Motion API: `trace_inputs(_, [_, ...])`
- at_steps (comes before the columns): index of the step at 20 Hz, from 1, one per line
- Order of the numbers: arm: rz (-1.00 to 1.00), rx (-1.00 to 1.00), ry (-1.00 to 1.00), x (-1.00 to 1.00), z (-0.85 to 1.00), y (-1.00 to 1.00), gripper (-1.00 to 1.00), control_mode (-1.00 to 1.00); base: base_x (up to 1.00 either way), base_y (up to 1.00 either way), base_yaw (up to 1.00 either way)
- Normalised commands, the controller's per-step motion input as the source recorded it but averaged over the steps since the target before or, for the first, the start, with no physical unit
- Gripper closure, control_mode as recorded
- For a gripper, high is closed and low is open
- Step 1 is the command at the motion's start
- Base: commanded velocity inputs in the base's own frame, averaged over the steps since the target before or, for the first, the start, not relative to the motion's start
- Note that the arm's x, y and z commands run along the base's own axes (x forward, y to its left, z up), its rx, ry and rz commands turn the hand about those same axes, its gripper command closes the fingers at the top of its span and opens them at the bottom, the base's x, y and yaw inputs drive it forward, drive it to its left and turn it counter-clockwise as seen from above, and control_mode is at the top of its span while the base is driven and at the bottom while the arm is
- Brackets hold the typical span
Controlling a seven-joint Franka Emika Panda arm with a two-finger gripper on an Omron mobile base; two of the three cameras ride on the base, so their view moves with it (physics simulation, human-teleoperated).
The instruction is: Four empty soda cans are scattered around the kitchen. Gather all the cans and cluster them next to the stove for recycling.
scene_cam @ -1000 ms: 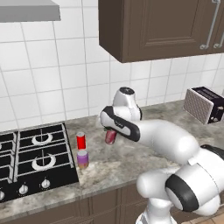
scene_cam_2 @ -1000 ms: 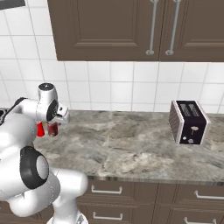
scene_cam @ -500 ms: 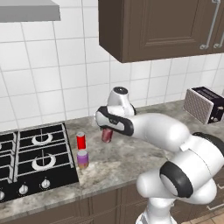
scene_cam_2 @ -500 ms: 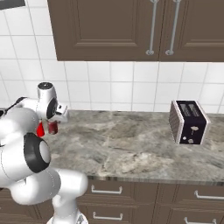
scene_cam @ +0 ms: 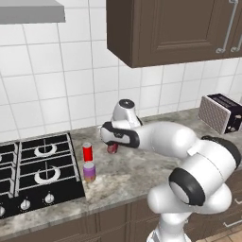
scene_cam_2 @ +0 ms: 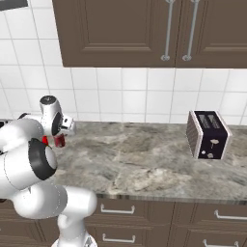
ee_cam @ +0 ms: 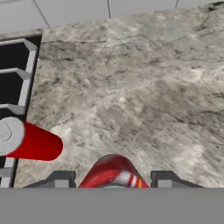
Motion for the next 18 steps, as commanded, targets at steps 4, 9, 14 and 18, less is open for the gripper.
trace_inputs(4, [0.0,0.0,0.0,0.03,0.0,0.03,1.0,-1.0,0.0,0.0,0.0])
trace_inputs(9, [0.0,0.0,0.0,-0.09,0.0,0.1,1.0,-1.0,0.0,0.0,0.0])
trace_inputs(14, [0.0,0.0,0.0,-0.09,0.0,0.1,1.0,-1.0,0.0,0.0,0.0])
trace_inputs(18, [0.01,0.0,0.0,-0.04,-0.01,0.08,1.0,-1.0,0.0,0.0,0.0])
